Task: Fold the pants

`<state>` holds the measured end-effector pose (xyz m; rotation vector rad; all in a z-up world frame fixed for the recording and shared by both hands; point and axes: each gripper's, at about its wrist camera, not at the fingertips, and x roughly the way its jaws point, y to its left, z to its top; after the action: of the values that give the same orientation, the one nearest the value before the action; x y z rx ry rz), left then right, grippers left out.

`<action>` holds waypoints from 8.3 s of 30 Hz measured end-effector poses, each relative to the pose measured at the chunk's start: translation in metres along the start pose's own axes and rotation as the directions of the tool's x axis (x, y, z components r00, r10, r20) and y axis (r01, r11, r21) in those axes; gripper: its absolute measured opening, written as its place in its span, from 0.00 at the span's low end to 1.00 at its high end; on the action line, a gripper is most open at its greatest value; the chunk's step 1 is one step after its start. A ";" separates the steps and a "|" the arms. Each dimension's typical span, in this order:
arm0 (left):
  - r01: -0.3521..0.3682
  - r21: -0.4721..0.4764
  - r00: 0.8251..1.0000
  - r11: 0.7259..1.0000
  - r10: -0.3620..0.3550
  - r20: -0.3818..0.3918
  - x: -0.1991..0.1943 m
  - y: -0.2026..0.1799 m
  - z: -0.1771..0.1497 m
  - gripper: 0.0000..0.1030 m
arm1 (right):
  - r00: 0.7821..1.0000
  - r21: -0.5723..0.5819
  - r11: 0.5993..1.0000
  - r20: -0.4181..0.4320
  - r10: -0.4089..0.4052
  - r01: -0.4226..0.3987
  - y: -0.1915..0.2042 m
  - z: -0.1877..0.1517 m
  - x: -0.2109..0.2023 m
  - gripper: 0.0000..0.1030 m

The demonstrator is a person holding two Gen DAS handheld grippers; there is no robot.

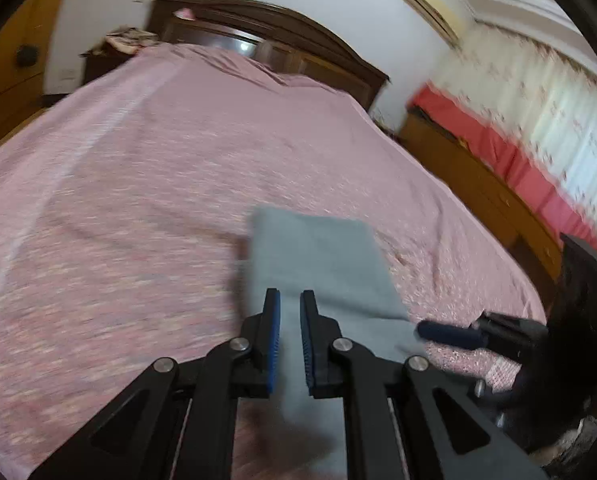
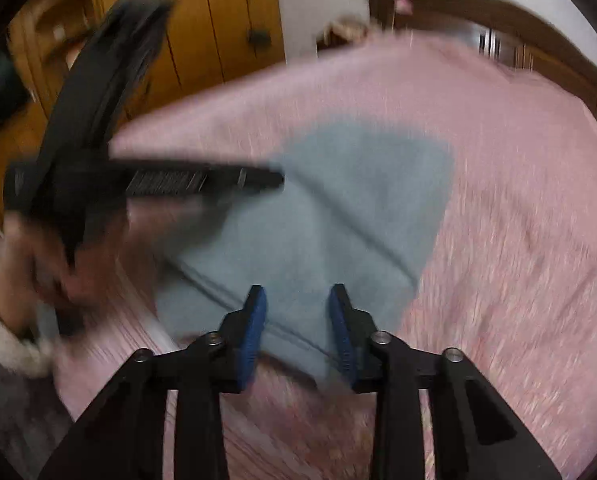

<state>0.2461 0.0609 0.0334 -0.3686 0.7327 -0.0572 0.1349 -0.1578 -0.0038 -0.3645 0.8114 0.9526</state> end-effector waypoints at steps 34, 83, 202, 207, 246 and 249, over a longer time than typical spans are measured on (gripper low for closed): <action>-0.114 0.154 0.973 0.982 0.141 -0.180 0.015 -0.031 -0.076 0.15 | 0.941 0.209 0.925 0.189 0.281 -0.319 -0.062 -0.004 0.013 0.10; -0.136 0.607 0.913 0.783 0.337 -0.230 0.171 -0.123 0.011 0.23 | 0.917 0.439 0.814 0.291 0.271 -0.380 -0.116 0.004 0.022 0.15; 0.511 -0.317 0.838 0.799 -0.545 -0.022 -0.020 0.059 -0.028 0.36 | 0.771 0.335 0.695 0.276 0.573 -0.636 -0.091 0.124 0.050 0.31; 0.534 -0.309 0.833 0.787 -0.552 0.035 -0.048 0.036 -0.012 0.36 | 0.794 0.326 0.725 0.283 0.538 -0.607 -0.102 0.132 0.014 0.32; 0.435 -0.293 0.869 0.852 -0.482 -0.112 0.119 -0.127 -0.069 0.38 | 0.833 0.543 0.644 0.228 0.505 -0.539 -0.265 -0.001 0.035 0.37; 0.428 -0.284 0.879 0.858 -0.468 -0.092 0.119 -0.134 -0.074 0.38 | 0.834 0.539 0.644 0.253 0.491 -0.543 -0.270 -0.007 0.033 0.37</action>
<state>0.2961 -0.1086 -0.0468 -0.7886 0.8006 -0.4440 0.3675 -0.2914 -0.0508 0.4961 1.1191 1.1715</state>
